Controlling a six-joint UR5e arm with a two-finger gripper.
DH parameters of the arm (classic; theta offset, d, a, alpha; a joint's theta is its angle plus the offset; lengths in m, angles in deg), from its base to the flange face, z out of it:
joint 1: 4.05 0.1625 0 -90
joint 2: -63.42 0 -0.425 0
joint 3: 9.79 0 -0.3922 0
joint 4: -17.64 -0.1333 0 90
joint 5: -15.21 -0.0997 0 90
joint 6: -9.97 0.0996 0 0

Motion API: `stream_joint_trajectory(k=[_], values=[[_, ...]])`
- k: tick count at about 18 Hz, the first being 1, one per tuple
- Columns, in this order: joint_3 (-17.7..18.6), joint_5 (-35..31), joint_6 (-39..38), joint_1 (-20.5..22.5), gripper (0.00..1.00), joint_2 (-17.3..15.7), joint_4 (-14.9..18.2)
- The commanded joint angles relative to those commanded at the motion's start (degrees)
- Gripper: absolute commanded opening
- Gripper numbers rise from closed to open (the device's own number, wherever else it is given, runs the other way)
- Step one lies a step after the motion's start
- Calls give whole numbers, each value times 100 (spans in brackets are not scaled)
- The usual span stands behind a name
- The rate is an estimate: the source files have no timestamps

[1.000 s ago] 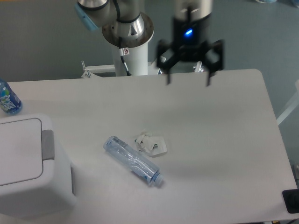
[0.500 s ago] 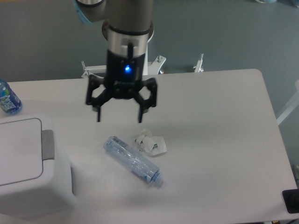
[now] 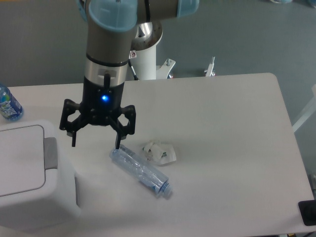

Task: Open the trash can
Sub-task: 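Lower the gripper onto the bin lid's edge and push it open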

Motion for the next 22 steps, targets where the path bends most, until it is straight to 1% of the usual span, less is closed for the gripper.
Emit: stream_joint_trajectory(k=[5, 8, 11, 14, 19, 22], values=[[-9, 9, -9, -53, 100, 79, -9], [0, 0, -62, -184, 100, 79, -9], [0, 0, -88, -211, 100, 97, -9], [9, -9, -88, -255, 100, 105, -88], [0, -9, -97, -325, 100, 202, -114], [9, -9, -106, -325, 100, 202, -176]])
